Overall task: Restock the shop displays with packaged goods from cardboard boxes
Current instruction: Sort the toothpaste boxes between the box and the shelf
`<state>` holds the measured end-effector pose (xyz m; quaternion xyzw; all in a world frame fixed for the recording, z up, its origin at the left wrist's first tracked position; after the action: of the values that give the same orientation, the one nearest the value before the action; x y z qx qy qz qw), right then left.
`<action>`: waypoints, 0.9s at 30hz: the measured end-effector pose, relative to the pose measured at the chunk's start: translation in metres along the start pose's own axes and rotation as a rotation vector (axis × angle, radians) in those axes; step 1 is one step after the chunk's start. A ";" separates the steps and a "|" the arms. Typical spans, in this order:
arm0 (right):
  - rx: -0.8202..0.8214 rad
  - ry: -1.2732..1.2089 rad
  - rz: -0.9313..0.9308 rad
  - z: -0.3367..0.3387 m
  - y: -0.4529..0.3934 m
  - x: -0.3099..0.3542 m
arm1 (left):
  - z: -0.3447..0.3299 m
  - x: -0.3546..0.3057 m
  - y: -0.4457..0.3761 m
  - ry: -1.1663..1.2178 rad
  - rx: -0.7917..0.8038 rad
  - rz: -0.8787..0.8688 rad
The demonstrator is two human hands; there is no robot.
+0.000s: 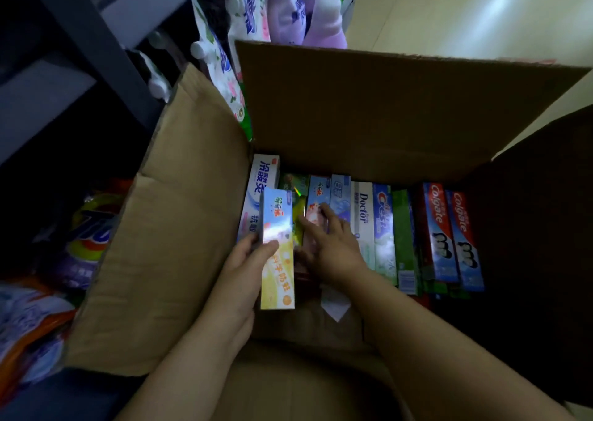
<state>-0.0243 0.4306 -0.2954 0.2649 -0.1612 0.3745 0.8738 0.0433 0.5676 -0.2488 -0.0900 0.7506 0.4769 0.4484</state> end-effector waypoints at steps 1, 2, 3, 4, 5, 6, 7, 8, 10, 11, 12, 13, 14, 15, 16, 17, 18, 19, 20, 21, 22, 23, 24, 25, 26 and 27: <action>-0.013 -0.003 -0.012 -0.001 0.001 0.000 | 0.002 -0.002 0.000 0.014 -0.001 -0.008; -0.046 -0.038 -0.038 -0.001 0.003 -0.001 | 0.005 -0.003 -0.001 0.022 0.001 -0.009; -0.086 -0.087 -0.066 0.000 0.006 -0.002 | 0.006 -0.003 -0.002 0.035 0.009 -0.005; -0.118 -0.131 -0.094 0.000 0.009 -0.002 | 0.007 -0.002 -0.003 0.047 0.015 0.004; -0.152 -0.170 -0.113 0.001 0.012 -0.002 | 0.008 -0.001 -0.003 0.058 0.023 0.011; -0.182 -0.223 -0.130 0.003 0.015 -0.002 | 0.007 0.000 -0.004 0.068 0.028 0.018; -0.214 -0.306 -0.152 0.007 0.019 -0.004 | 0.006 0.001 -0.004 0.079 0.034 0.027; -0.244 -0.417 -0.187 0.011 0.023 -0.008 | 0.004 0.001 -0.004 0.094 0.043 0.039; -0.266 -0.689 -0.306 0.019 0.036 -0.017 | 0.000 0.002 -0.003 0.128 0.065 0.060; -0.268 -0.827 -0.362 0.022 0.044 -0.020 | -0.001 0.002 -0.003 0.136 0.069 0.061; -0.269 -0.953 -0.392 0.025 0.051 -0.020 | 0.000 0.002 -0.003 0.141 0.063 0.059; -0.276 -1.046 -0.390 0.029 0.059 -0.017 | 0.001 0.002 -0.004 0.141 0.053 0.055; -0.295 -1.080 -0.360 0.036 0.067 -0.014 | 0.001 0.002 -0.004 0.140 0.045 0.051; -0.314 -1.064 -0.313 0.043 0.075 -0.009 | 0.001 0.002 -0.004 0.139 0.037 0.048; -0.322 -1.032 -0.259 0.049 0.082 -0.001 | 0.001 0.003 -0.004 0.143 0.032 0.047; -0.317 -0.996 -0.206 0.054 0.089 0.008 | -0.001 0.004 -0.004 0.158 0.036 0.048; -0.306 -0.969 -0.160 0.057 0.094 0.017 | -0.004 0.003 -0.003 0.179 0.044 0.048; -0.291 -0.954 -0.121 0.057 0.098 0.028 | -0.008 0.003 -0.002 0.203 0.063 0.045; -0.281 -0.941 -0.091 0.056 0.101 0.037 | -0.012 0.001 -0.002 0.229 0.088 0.042; -0.286 -0.914 -0.064 0.055 0.103 0.044 | -0.017 0.000 0.000 0.261 0.120 0.046; -0.304 -0.874 -0.043 0.054 0.104 0.050 | -0.022 -0.002 0.002 0.288 0.151 0.048; -0.325 -0.828 -0.026 0.053 0.105 0.054 | -0.024 -0.003 0.003 0.301 0.179 0.040; -0.326 -0.790 -0.008 0.052 0.105 0.057 | -0.025 -0.006 0.005 0.303 0.199 0.028; -0.313 -0.764 0.013 0.049 0.106 0.060 | -0.024 -0.007 0.006 0.292 0.201 0.014; -0.287 -0.756 0.027 0.045 0.107 0.062 | -0.022 -0.006 0.006 0.275 0.192 0.003; -0.249 -0.770 0.033 0.042 0.107 0.065 | -0.018 -0.004 0.006 0.253 0.170 0.001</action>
<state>-0.0640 0.5054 -0.1940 0.2753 -0.5250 0.2393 0.7690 0.0315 0.5554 -0.2396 -0.1109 0.8388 0.3967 0.3561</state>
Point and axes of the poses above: each hand's wrist, its own y-axis away from the middle knuckle, its own z-axis out of the back of the hand, x = y × z, the point moved 10 cm from there along -y, towards the middle knuckle, and after that the axes turned 5 degrees about -y, right-handed, at the moved point
